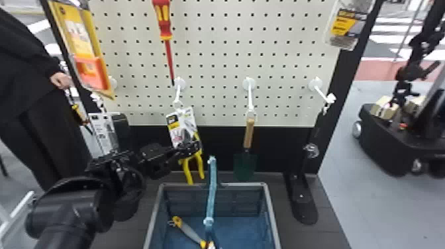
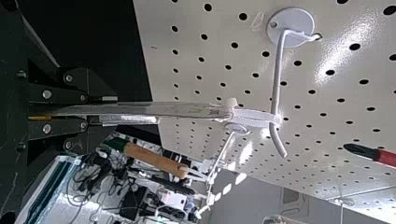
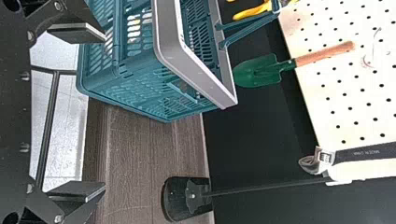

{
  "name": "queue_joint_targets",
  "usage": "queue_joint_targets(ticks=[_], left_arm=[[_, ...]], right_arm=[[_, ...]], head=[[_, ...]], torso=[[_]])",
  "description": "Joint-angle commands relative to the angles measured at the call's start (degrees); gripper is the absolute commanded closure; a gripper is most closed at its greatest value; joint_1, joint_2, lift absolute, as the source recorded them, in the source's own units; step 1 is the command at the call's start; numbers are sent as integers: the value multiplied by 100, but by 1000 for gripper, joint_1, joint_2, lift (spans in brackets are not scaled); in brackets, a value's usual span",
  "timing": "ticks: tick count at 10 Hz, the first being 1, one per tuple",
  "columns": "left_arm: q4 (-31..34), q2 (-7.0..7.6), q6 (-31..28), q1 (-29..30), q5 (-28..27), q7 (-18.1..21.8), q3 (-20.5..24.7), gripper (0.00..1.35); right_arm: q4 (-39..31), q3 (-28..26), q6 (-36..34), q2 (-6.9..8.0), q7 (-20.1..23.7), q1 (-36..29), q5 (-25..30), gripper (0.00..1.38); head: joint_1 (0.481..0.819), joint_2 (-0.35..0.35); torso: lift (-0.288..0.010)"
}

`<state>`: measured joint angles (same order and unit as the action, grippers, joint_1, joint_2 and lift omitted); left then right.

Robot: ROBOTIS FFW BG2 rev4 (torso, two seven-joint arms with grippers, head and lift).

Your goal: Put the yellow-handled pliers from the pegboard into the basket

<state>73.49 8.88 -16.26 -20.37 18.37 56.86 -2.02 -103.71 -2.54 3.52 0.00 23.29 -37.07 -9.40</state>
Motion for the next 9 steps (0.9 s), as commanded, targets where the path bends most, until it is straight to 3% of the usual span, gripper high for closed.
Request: queue_joint_targets(ticks=[1, 6, 9], left_arm=[[0, 0, 0, -15, 9, 0, 0, 1210], [28, -17, 0, 34, 35, 0, 17, 1210], [829, -26, -237, 354, -35, -105, 202, 1210]], right_arm=[[0, 0, 0, 5, 0, 0, 0, 176], [0, 0, 0, 5, 0, 0, 0, 176], [0, 0, 0, 5, 0, 0, 0, 176]], head=[[549, 0], [549, 0], [549, 0]], torso=[[-100], [-100], [-100]])
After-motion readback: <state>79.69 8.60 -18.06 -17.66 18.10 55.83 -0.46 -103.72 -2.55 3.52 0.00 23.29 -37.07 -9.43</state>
